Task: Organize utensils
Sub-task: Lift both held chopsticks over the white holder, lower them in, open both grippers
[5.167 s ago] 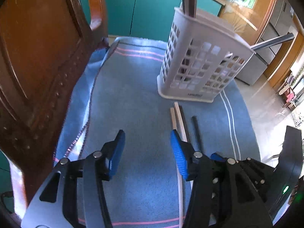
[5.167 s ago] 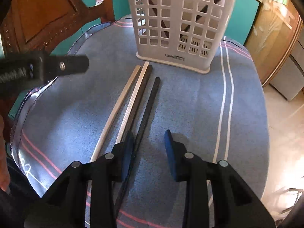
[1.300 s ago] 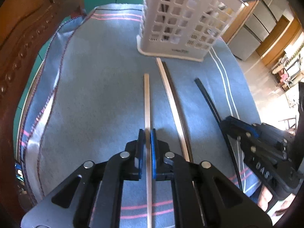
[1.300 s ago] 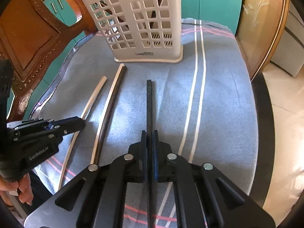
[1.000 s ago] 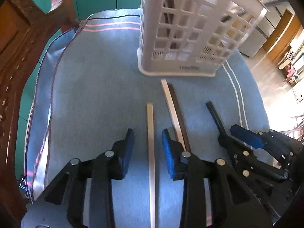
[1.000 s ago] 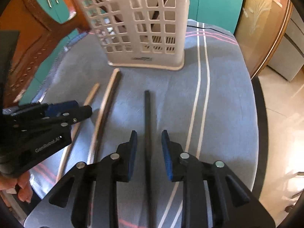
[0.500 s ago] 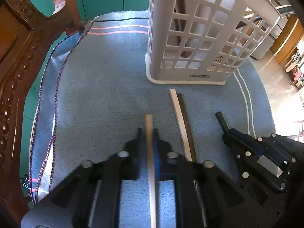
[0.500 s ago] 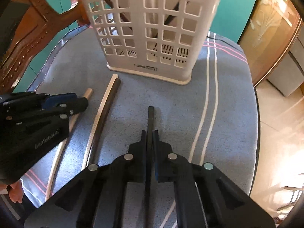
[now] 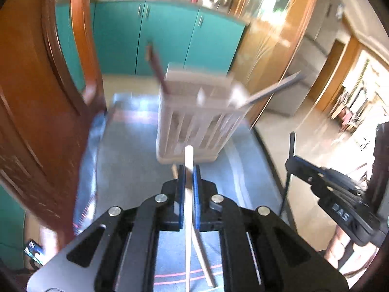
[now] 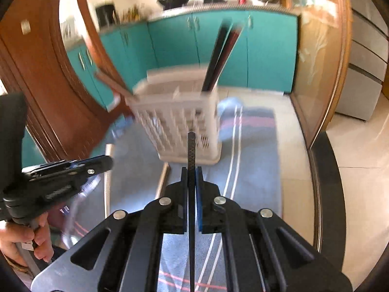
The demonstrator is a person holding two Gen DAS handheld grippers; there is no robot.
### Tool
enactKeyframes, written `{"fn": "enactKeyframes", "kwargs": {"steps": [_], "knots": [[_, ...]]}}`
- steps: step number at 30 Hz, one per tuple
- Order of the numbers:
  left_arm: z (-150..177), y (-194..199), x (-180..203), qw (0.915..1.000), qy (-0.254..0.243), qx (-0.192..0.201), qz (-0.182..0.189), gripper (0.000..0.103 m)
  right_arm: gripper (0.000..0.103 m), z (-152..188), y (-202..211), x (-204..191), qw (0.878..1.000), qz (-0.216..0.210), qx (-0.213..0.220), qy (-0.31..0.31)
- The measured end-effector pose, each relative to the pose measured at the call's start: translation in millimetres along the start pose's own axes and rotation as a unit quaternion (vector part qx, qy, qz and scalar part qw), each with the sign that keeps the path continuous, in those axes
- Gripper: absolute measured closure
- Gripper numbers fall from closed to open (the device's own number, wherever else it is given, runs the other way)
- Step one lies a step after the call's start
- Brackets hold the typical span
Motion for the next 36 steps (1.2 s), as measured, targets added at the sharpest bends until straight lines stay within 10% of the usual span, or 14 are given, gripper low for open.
{"fn": "enactKeyframes", "kwargs": {"steps": [14, 21, 36], "knots": [[-146.2, 115.2, 27.3, 0.977, -0.014, 0.212, 0.015, 0.096, 0.096, -128.3, 112.8, -1.3, 0.978, -0.013, 0.203, -0.041], [-174.1, 78.8, 25.3, 0.9757, -0.02, 0.215, -0.033, 0.096, 0.096, -153.0, 84.4, -11.0, 0.971, 0.021, 0.238, -0.023], [-96.3, -2.2, 12.5, 0.9849, -0.032, 0.154, -0.072, 0.095, 0.095, -86.0, -2.7, 14.0, 0.986, 0.03, 0.164, -0.015]]}}
Point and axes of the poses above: each gripper's, at about its wrist camera, not at the fingertips, and y roughly against the way its jaws point, x to its right, z to its underside, the point moved 1 cm from there along -y, roughly the way its jaws point, and after that the axes turned 1 degree about -x, right-handed, at the moved point
